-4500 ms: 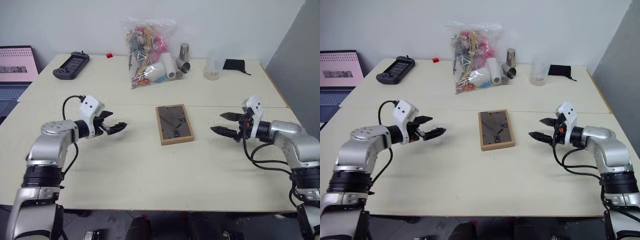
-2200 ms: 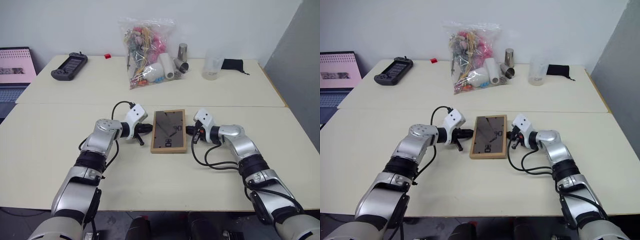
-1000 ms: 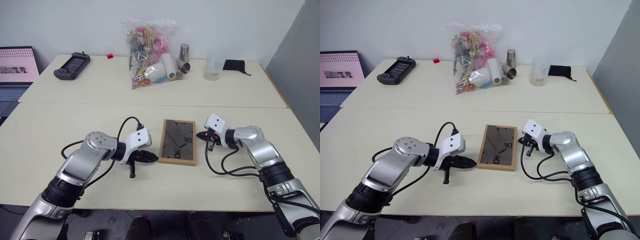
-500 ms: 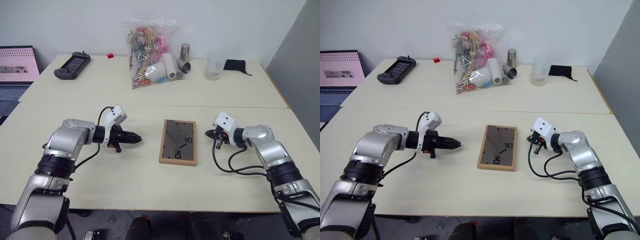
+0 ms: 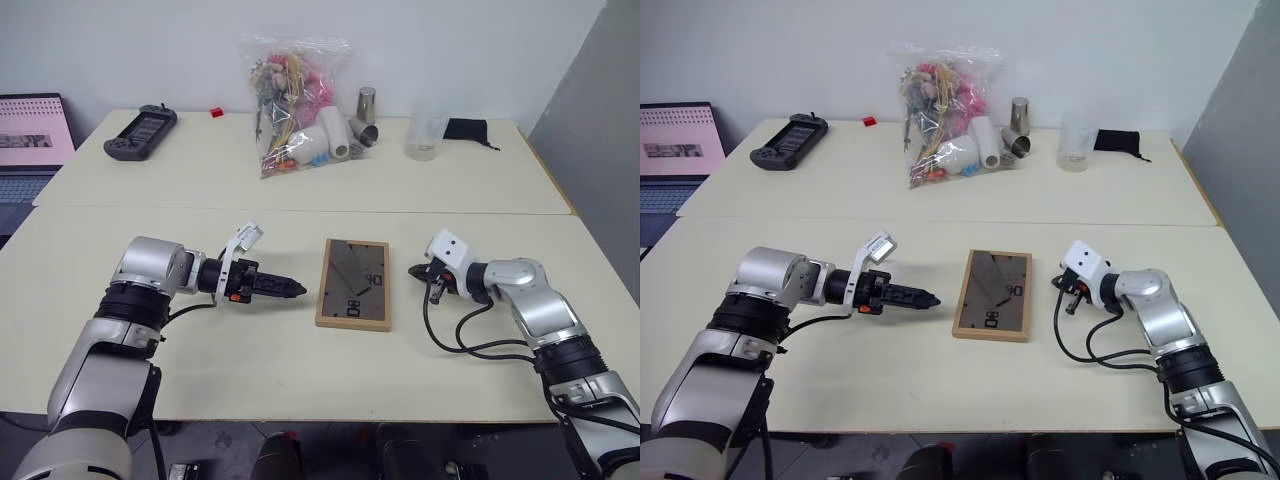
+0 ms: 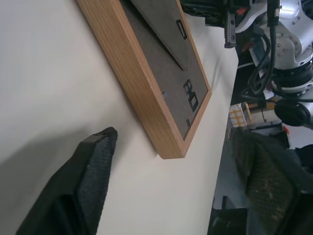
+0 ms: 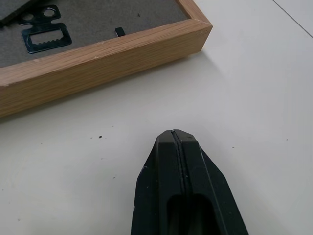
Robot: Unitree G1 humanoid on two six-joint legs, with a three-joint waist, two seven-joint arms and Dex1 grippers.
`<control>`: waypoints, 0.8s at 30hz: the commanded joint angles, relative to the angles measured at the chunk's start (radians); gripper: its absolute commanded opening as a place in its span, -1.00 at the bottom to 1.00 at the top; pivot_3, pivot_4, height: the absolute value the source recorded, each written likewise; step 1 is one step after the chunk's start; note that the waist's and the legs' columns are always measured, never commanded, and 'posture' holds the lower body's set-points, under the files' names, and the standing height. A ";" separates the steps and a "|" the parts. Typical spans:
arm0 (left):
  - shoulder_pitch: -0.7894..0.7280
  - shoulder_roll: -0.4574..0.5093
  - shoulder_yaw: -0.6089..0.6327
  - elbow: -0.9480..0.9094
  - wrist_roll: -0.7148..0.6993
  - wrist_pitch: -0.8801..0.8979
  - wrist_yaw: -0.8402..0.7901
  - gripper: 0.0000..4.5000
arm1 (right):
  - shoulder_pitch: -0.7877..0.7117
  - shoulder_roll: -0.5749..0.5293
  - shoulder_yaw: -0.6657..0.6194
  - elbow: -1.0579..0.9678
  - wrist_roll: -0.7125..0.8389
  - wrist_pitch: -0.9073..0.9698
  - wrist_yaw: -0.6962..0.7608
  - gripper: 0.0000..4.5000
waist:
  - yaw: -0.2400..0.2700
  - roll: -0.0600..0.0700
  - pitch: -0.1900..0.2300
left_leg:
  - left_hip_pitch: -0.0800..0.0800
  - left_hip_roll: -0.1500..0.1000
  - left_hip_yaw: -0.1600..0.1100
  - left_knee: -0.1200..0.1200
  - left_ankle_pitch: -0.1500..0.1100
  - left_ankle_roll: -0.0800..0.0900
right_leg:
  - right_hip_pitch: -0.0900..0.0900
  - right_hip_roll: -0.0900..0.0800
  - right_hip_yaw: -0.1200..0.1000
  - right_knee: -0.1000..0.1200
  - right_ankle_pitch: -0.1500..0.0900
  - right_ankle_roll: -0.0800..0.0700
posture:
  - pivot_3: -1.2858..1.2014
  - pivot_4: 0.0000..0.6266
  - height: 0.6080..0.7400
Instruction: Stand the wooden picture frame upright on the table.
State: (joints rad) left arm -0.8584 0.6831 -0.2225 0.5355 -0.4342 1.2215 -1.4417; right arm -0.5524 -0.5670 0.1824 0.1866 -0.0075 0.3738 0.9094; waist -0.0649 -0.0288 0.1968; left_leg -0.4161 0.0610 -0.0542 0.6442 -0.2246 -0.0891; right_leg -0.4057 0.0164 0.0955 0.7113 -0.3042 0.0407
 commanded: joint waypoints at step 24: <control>0.022 -0.159 0.026 0.008 -0.045 0.020 0.120 0.99 | -0.048 0.231 0.126 -0.043 -0.018 0.086 -0.083 -1.00 | 0.000 0.000 -0.001 | 0.001 0.000 0.000 0.001 0.000 0.000 | 0.001 0.000 0.000 0.001 0.000 0.000 | 0.03 -0.52 1.00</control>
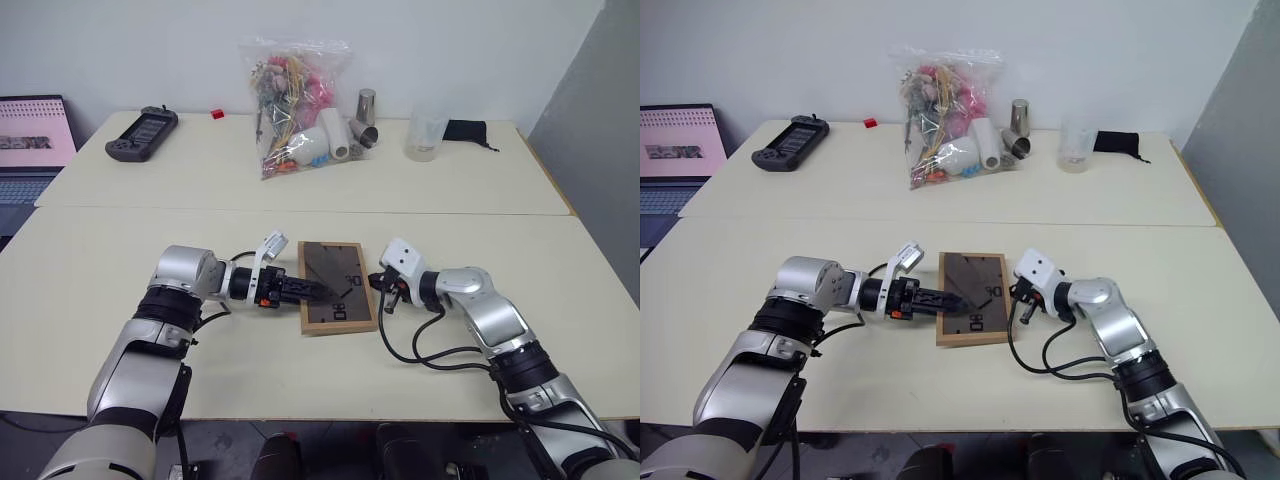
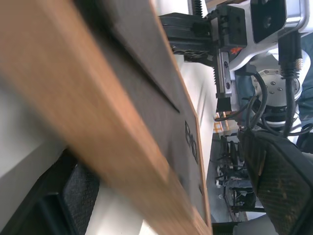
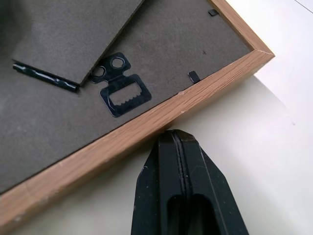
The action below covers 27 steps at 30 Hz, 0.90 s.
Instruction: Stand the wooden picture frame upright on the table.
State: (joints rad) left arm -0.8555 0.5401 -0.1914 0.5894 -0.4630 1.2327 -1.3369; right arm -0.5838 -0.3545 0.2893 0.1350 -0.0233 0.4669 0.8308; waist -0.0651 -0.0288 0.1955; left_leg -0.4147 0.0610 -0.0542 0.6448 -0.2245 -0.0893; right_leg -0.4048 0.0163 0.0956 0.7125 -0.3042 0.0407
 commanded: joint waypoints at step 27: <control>0.154 0.031 0.097 -0.277 -0.127 0.019 0.126 -0.19 | -0.010 -0.034 -0.015 0.087 -0.001 -0.057 -0.025 -1.00 | 0.001 0.000 0.000 | 0.000 0.000 0.000 0.000 0.000 0.000 | 0.000 0.000 0.000 -0.001 0.000 0.000 | 0.03 -0.52 1.00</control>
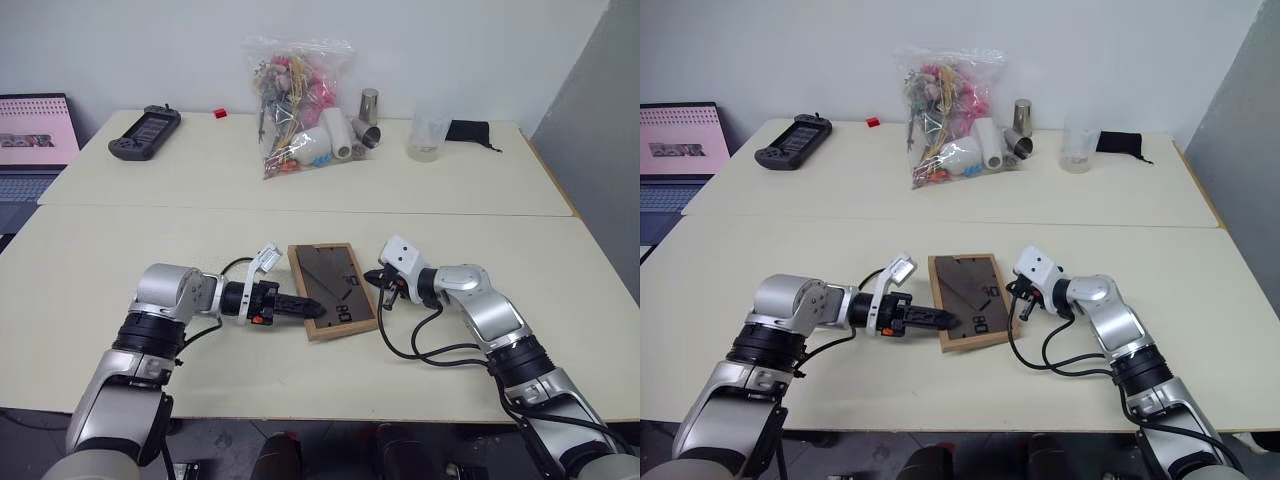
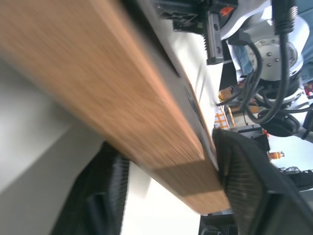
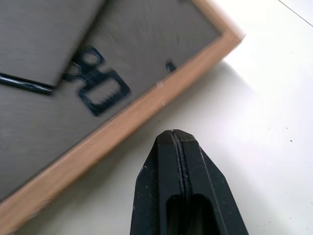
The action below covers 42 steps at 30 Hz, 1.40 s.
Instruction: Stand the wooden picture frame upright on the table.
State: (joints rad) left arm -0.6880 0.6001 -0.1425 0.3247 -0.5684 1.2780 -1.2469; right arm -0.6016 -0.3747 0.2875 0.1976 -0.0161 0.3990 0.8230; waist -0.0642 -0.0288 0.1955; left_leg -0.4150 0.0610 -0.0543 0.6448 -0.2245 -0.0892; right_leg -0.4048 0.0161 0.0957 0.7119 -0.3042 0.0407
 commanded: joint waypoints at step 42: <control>0.005 0.013 0.151 -0.174 -0.088 -0.147 0.140 -0.42 | -0.159 -0.006 -0.150 -0.226 0.434 0.281 0.156 0.99 | 0.004 0.000 0.001 | -0.002 0.000 0.000 -0.001 0.000 0.000 | -0.002 0.000 0.000 -0.001 0.000 0.000 | 0.03 -0.52 1.00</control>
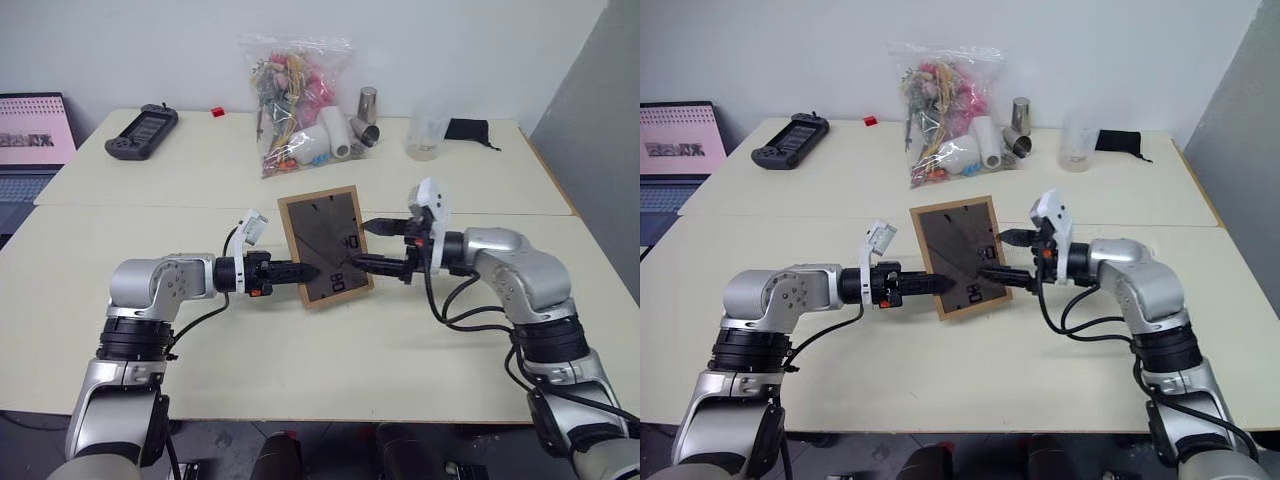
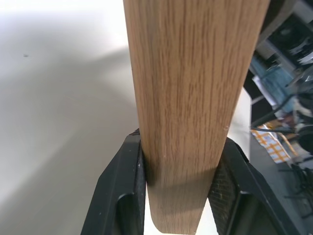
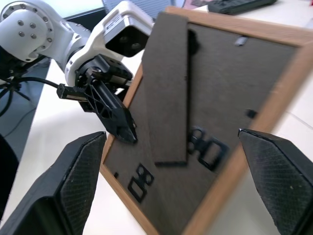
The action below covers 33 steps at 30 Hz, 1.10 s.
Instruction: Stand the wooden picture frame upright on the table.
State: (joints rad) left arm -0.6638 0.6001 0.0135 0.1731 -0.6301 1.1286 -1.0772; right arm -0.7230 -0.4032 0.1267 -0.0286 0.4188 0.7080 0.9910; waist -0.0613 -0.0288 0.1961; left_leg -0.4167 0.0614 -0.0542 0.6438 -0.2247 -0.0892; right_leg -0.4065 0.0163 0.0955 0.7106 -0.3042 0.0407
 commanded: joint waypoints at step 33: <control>-0.014 0.012 -0.035 -0.018 -0.074 0.078 -0.063 -0.42 | 0.104 -0.272 -0.067 -0.065 0.050 -0.055 0.059 0.99 | 0.005 0.000 0.000 | -0.001 0.000 0.000 0.000 0.000 0.000 | 0.000 0.000 0.000 -0.004 0.000 0.000 | 0.03 -0.52 1.00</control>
State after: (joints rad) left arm -0.6431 0.6124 -0.0633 0.1715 -0.6383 1.1464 -1.1257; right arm -0.6289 -0.6373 0.1112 -0.1227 0.5247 0.7802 1.0430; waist -0.0564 -0.0290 0.1963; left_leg -0.4183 0.0613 -0.0541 0.6437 -0.2248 -0.0890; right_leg -0.4062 0.0163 0.0954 0.7069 -0.3044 0.0409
